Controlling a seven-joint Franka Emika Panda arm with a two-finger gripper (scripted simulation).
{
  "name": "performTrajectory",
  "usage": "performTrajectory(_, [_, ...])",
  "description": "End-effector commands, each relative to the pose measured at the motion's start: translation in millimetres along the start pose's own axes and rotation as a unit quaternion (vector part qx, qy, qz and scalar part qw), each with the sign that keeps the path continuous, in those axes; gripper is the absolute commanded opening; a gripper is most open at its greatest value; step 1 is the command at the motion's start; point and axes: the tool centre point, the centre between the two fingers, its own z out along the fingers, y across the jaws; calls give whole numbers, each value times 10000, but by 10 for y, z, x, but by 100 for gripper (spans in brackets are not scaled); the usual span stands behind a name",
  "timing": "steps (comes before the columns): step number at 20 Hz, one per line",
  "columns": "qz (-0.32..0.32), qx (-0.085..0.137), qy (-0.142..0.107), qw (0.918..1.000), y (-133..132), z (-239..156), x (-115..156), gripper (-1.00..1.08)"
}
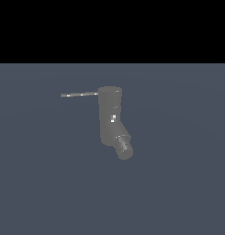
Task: Turn on the faucet by rotating a designated handle.
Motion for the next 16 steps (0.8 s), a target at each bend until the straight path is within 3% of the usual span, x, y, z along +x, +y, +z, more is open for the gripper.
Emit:
performTrajectory(1, [0, 0, 0, 10000, 0, 0, 0, -100])
performTrajectory(16, [596, 2, -14, 9982, -252, 259, 109, -100])
